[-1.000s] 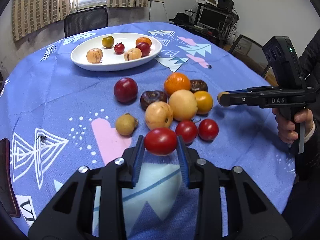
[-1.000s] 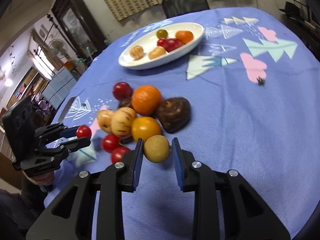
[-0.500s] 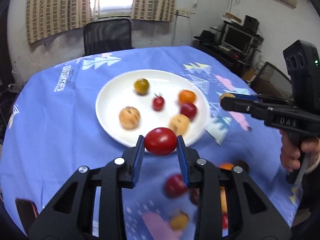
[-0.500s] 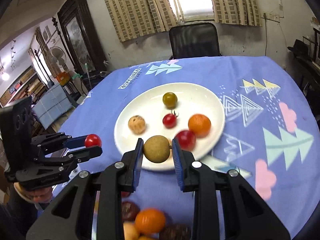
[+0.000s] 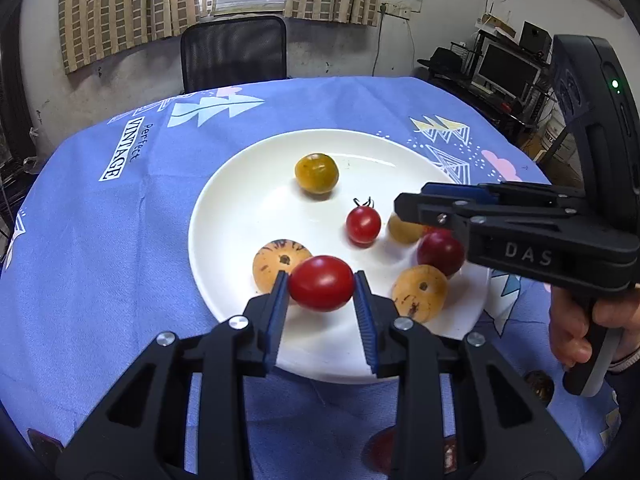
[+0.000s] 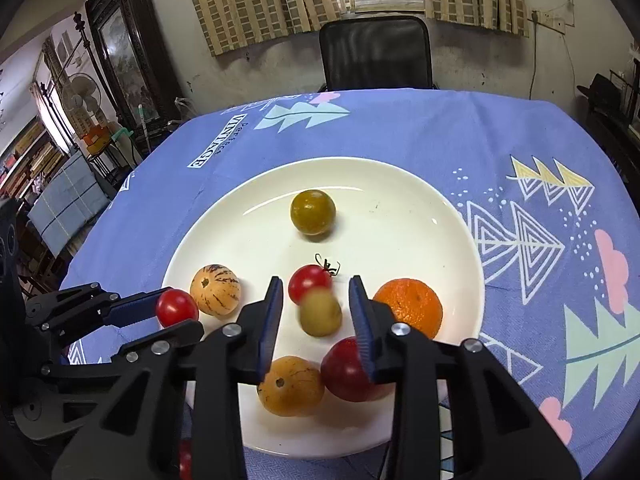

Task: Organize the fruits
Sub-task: 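Carry the yellow fruit and cherry tomato to the white plate and release both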

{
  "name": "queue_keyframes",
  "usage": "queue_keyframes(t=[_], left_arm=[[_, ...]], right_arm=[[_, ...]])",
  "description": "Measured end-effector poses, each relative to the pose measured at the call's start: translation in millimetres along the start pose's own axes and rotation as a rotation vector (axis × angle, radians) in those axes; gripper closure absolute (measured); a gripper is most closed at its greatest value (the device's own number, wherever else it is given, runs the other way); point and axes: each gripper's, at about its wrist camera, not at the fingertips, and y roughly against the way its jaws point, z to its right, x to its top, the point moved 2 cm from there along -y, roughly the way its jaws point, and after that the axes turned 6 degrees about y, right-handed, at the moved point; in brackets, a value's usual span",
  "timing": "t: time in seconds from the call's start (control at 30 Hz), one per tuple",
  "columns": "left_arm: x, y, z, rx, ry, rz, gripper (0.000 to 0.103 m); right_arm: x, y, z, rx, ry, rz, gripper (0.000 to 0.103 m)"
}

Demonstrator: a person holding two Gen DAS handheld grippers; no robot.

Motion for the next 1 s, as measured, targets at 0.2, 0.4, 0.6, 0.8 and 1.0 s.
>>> queue_keyframes(t=[0.2, 0.4, 0.6, 0.8, 1.0], left_arm=[[-1.7, 37.2, -0.6, 0.009, 0.001, 0.098, 0.027], [-29.2, 95.9, 3.8, -0.003, 0.008, 0.207, 0.007], [-74.0, 131.9, 12.4, -0.05, 0.011, 0.213, 0.002], [-118.8, 135.3, 21.5, -0.024, -0.014, 0.214, 0.002], [-135.3, 125.7, 17.9, -0.014, -0.005, 0.182, 0.002]], right_arm=[[-6.9, 40.8, 3.4, 0.024, -0.022, 0.052, 0.05], [-50.8, 118.3, 6.7, -0.044, -0.038, 0.207, 0.027], [-112.8, 159.1, 7.8, 0.044, -0.06, 0.202, 0.009], [-169.0, 174.6, -20.1, 0.002, 0.06, 0.168, 0.023], [-201.0, 150.8, -47.6, -0.002, 0.172, 0.056, 0.053]])
